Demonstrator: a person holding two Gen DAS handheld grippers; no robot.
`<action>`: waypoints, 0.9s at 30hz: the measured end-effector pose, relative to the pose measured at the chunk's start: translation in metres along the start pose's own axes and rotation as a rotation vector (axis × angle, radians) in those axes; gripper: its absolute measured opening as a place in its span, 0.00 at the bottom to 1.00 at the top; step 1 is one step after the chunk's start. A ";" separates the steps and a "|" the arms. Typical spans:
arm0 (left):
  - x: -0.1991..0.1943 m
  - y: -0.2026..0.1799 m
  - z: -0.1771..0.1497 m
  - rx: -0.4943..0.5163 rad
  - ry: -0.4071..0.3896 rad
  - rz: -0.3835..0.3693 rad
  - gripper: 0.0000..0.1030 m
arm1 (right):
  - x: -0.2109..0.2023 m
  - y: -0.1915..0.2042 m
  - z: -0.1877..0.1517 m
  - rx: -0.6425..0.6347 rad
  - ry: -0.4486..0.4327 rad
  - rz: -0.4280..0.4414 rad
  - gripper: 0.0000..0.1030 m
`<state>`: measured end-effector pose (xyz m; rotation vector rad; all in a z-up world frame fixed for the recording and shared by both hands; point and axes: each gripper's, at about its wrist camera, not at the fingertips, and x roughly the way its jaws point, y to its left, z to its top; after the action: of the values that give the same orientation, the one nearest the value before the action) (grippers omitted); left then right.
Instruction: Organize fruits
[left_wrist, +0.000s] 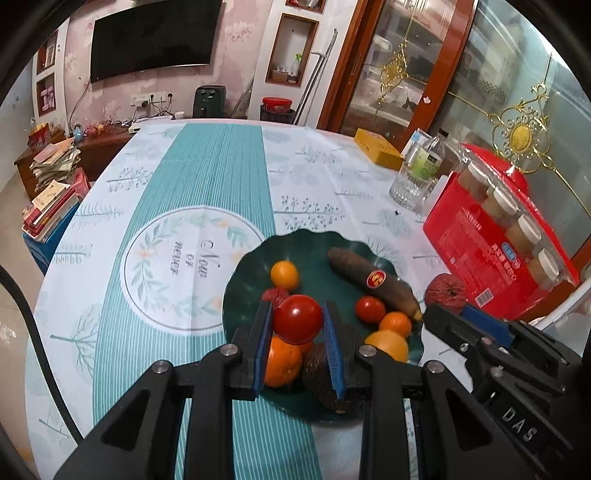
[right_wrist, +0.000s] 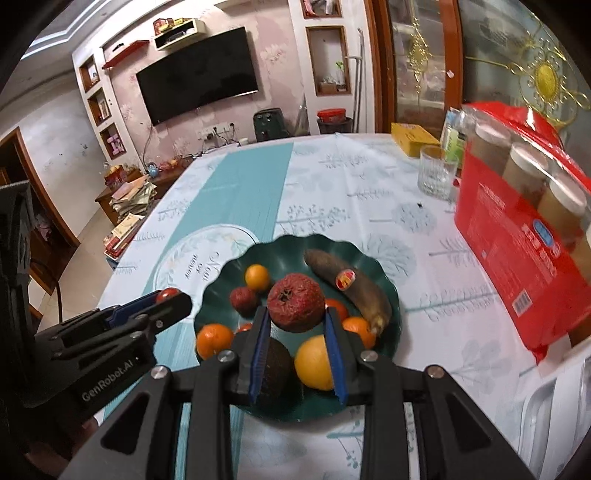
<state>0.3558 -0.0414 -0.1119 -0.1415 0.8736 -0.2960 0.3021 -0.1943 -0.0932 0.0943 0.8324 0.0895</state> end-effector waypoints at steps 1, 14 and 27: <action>0.000 0.000 0.002 -0.001 0.000 -0.002 0.25 | 0.001 0.002 0.001 -0.006 -0.003 0.003 0.29; 0.014 0.013 0.018 -0.040 0.019 0.014 0.50 | 0.023 -0.004 0.015 0.038 0.029 0.023 0.35; -0.006 0.021 -0.018 -0.060 0.113 0.080 0.65 | 0.007 -0.030 -0.020 0.112 0.098 0.003 0.48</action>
<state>0.3422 -0.0199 -0.1245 -0.1463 0.9988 -0.2040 0.2932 -0.2224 -0.1149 0.1974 0.9351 0.0502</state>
